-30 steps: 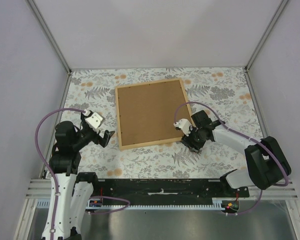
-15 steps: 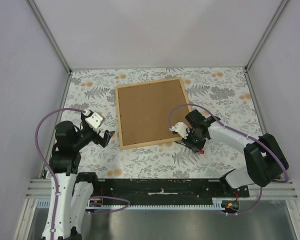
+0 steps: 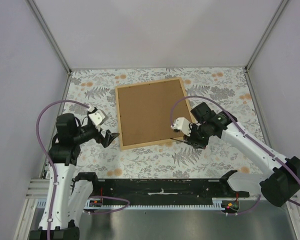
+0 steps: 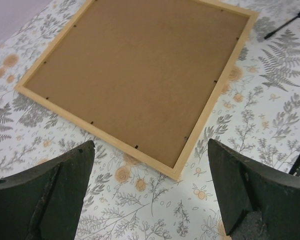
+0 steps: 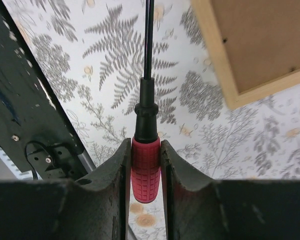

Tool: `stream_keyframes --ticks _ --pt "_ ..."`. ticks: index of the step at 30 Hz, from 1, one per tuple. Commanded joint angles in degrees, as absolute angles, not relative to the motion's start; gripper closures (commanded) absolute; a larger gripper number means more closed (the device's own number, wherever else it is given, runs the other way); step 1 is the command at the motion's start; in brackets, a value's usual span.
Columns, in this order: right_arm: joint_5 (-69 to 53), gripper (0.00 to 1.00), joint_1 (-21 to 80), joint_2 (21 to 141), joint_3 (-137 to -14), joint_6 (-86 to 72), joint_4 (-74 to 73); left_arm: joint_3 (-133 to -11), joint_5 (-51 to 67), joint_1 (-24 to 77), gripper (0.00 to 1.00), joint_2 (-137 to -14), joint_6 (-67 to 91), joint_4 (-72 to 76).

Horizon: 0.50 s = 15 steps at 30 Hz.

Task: Take the photo out of the frame
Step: Pick up the screwdriver from the center of the board.

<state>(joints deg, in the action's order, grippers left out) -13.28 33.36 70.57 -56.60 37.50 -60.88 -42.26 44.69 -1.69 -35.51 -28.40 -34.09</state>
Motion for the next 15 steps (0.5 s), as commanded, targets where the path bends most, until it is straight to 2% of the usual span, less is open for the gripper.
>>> stream_keyframes --ticks 1,6,10,15 --pt "-20.82 1.0 34.19 68.12 -65.11 39.55 -61.45 -50.34 54.05 -0.88 0.0 -40.77 -34.1 -37.08" --pt "-21.45 1.0 35.24 69.87 -69.34 38.06 -53.99 -58.35 48.63 7.8 0.0 -48.06 -34.02 -38.32" --pt "-20.04 1.0 35.68 70.93 -69.87 37.35 -46.78 -61.25 37.55 21.51 0.0 -54.65 -32.26 -37.45" --pt "-17.67 1.0 36.21 68.39 -66.02 37.88 -35.36 -66.52 41.82 24.96 0.0 -64.76 -29.8 -36.74"
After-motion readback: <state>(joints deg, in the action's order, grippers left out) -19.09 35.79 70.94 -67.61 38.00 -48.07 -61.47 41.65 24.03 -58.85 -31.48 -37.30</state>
